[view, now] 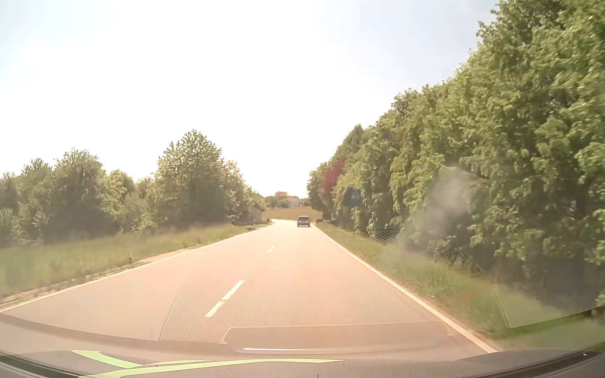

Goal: Follow the waypoints while adhering to traffic rules and regulations

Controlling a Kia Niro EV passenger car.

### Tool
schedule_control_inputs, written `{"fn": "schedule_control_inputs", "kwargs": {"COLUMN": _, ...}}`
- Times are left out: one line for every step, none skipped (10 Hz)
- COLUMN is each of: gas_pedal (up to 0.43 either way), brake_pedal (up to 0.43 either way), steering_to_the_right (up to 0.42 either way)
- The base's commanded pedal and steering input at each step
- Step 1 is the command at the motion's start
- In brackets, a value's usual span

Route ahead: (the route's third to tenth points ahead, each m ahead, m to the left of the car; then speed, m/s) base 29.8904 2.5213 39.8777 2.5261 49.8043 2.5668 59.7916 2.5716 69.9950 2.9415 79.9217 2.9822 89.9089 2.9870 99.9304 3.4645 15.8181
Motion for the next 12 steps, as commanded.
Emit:
{"fn": "schedule_control_inputs", "kwargs": {"gas_pedal": 0.0, "brake_pedal": 0.201, "steering_to_the_right": 0.006}}
{"fn": "schedule_control_inputs", "kwargs": {"gas_pedal": 0.0, "brake_pedal": 0.195, "steering_to_the_right": 0.006}}
{"fn": "schedule_control_inputs", "kwargs": {"gas_pedal": 0.0, "brake_pedal": 0.195, "steering_to_the_right": 0.006}}
{"fn": "schedule_control_inputs", "kwargs": {"gas_pedal": 0.0, "brake_pedal": 0.195, "steering_to_the_right": 0.006}}
{"fn": "schedule_control_inputs", "kwargs": {"gas_pedal": 0.0, "brake_pedal": 0.183, "steering_to_the_right": 0.006}}
{"fn": "schedule_control_inputs", "kwargs": {"gas_pedal": 0.0, "brake_pedal": 0.177, "steering_to_the_right": 0.006}}
{"fn": "schedule_control_inputs", "kwargs": {"gas_pedal": 0.0, "brake_pedal": 0.171, "steering_to_the_right": 0.006}}
{"fn": "schedule_control_inputs", "kwargs": {"gas_pedal": 0.0, "brake_pedal": 0.165, "steering_to_the_right": 0.005}}
{"fn": "schedule_control_inputs", "kwargs": {"gas_pedal": 0.0, "brake_pedal": 0.159, "steering_to_the_right": 0.005}}
{"fn": "schedule_control_inputs", "kwargs": {"gas_pedal": 0.0, "brake_pedal": 0.152, "steering_to_the_right": 0.004}}
{"fn": "schedule_control_inputs", "kwargs": {"gas_pedal": 0.0, "brake_pedal": 0.146, "steering_to_the_right": 0.004}}
{"fn": "schedule_control_inputs", "kwargs": {"gas_pedal": 0.0, "brake_pedal": 0.134, "steering_to_the_right": 0.004}}
